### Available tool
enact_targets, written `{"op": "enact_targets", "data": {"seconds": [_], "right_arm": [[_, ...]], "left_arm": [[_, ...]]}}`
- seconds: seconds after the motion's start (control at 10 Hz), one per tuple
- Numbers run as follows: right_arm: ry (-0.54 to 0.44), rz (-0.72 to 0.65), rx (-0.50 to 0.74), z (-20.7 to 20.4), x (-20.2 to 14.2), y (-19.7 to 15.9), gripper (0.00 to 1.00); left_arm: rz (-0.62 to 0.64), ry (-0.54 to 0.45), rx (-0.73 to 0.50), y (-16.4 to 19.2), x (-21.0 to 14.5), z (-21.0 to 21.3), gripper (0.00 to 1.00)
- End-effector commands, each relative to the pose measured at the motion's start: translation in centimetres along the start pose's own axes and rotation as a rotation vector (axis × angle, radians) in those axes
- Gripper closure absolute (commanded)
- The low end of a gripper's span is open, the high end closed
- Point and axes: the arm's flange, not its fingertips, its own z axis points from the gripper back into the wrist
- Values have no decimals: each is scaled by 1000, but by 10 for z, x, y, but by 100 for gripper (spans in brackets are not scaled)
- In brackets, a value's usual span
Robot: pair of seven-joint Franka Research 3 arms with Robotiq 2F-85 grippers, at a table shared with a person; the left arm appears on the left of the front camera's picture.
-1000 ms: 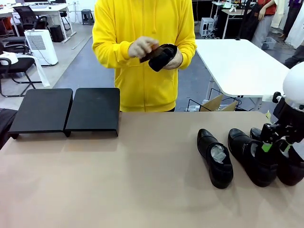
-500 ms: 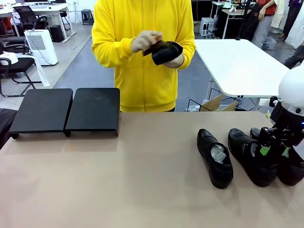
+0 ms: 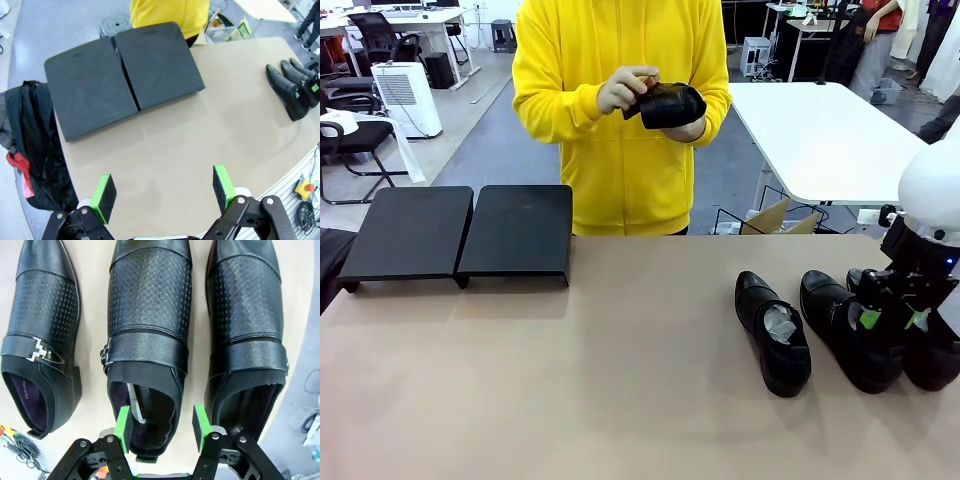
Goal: Organize the shoes by placing them on the stand.
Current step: Pick up one Shoe and place it in the middle of the table.
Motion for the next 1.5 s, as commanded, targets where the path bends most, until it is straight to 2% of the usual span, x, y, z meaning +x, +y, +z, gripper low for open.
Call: {"op": "enact_targets", "data": {"seconds": [0.0,0.4,0.6,0.7,1.0,1.1,1.4], "right_arm": [[-8,10,21,-7,8,0,35],[8,5,48,-16,14,-5,35],[20,2,24,-19,15,-9,35],[8,9,29,-18,15,-10,43],[30,11,16,-28,17,-15,96],[50,5,19,-33,19,-18,100],[75,-3,29,-41,23,-24,100]], "left_arm": [[-12,-4,-13,0,-1,0,0],[-12,-4,-13,0,-1,0,0],[-12,-4,-13,0,-1,0,0],[-12,-4,-13,0,-1,0,0],[-12,-4,-13,0,-1,0,0],[-12,-4,-13,0,-1,0,0],[-12,-4,-13,0,-1,0,0]]}}
